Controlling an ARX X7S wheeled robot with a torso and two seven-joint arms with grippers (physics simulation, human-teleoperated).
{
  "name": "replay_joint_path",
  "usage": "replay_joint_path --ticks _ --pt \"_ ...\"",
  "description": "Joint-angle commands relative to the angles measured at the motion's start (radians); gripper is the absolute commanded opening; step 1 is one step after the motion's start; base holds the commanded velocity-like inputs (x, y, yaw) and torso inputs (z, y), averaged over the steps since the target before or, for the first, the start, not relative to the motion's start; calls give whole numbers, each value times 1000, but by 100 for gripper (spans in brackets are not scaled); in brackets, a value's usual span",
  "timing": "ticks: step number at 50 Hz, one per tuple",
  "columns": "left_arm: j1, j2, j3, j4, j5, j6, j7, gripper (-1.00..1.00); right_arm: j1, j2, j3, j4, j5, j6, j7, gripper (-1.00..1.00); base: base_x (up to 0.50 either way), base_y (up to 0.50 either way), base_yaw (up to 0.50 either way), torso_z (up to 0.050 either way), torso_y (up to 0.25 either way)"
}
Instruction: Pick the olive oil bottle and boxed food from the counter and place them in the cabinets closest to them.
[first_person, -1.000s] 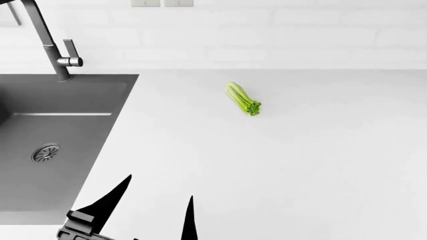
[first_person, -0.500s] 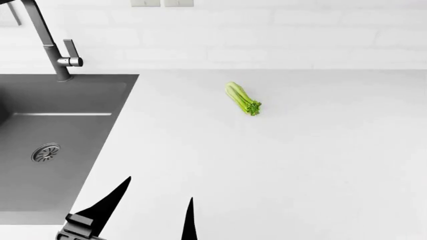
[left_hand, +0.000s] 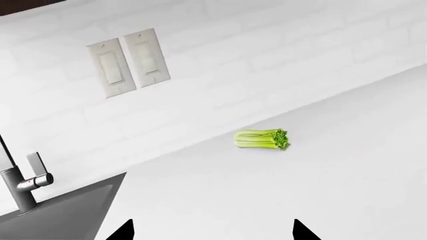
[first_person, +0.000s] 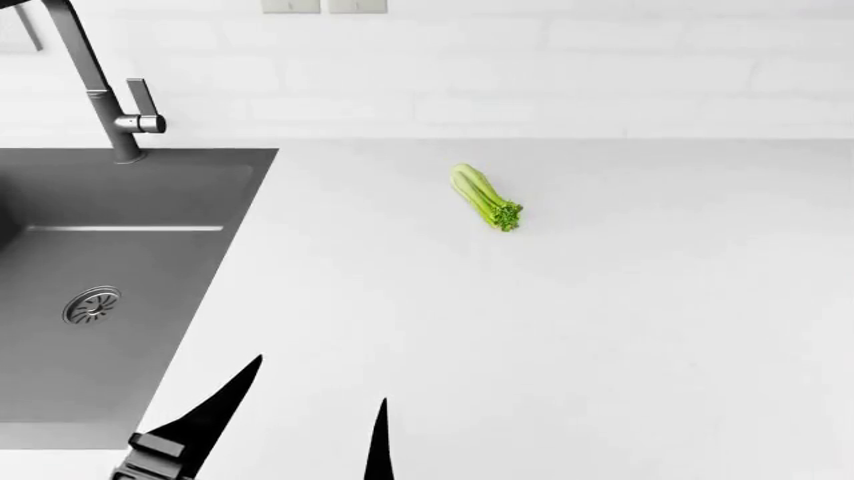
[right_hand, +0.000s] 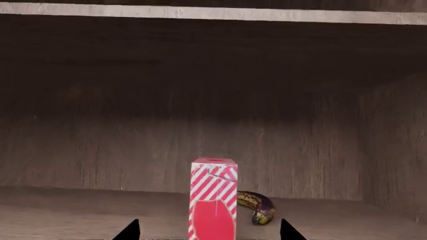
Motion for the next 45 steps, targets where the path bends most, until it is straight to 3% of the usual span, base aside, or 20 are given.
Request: replay_joint_path --ticks 1,7,10,14,32,41,45 --pt "-8 -4 25 0 19 16 0 100 -10 97 86 -255 227 52 326 100 0 0 0 0 0" --pt "2 -3 37 0 33 16 0 100 -57 161 130 -475 457 -25 541 100 0 0 0 0 0" --pt "-2 -6 44 0 36 22 0 100 -10 280 -44 -663 557 -263 553 100 0 0 0 0 0" --pt "-5 -3 46 0 32 20 0 100 32 375 -179 -809 593 -444 551 100 0 0 0 0 0" --pt "-15 23 14 0 -17 -12 0 100 63 552 -427 -1098 615 -707 553 100 0 0 0 0 0" --pt "-22 20 23 0 -15 -6 1 100 25 609 -695 -1288 448 -898 553 100 0 0 0 0 0" --pt "-19 19 21 0 -15 -7 1 100 -244 634 -524 -1289 362 -799 554 100 0 0 0 0 0"
